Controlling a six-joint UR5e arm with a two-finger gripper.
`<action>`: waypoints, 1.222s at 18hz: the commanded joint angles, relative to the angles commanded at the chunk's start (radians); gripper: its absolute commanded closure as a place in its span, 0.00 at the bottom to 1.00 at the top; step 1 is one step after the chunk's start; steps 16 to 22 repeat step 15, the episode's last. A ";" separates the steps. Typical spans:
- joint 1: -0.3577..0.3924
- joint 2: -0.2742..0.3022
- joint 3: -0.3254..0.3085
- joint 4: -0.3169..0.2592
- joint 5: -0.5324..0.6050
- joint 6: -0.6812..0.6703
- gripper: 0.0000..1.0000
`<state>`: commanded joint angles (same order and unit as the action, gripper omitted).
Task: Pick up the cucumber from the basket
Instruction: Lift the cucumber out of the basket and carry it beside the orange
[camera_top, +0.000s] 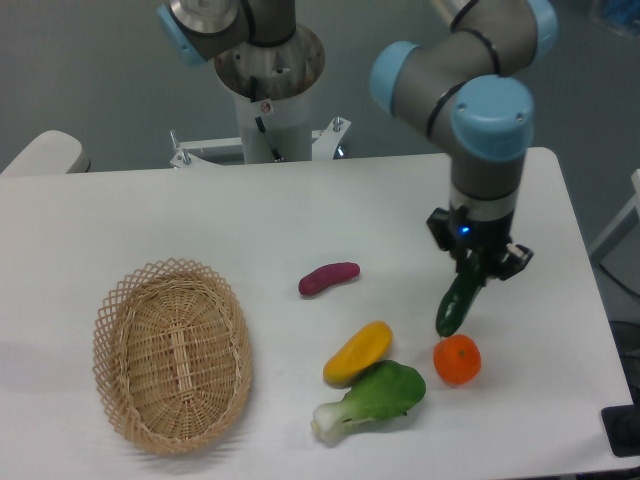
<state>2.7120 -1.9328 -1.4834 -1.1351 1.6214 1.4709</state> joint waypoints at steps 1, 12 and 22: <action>0.005 0.000 0.000 0.000 -0.002 0.015 0.86; 0.023 0.002 0.005 -0.003 -0.060 0.032 0.86; 0.028 0.000 0.006 -0.008 -0.075 0.032 0.86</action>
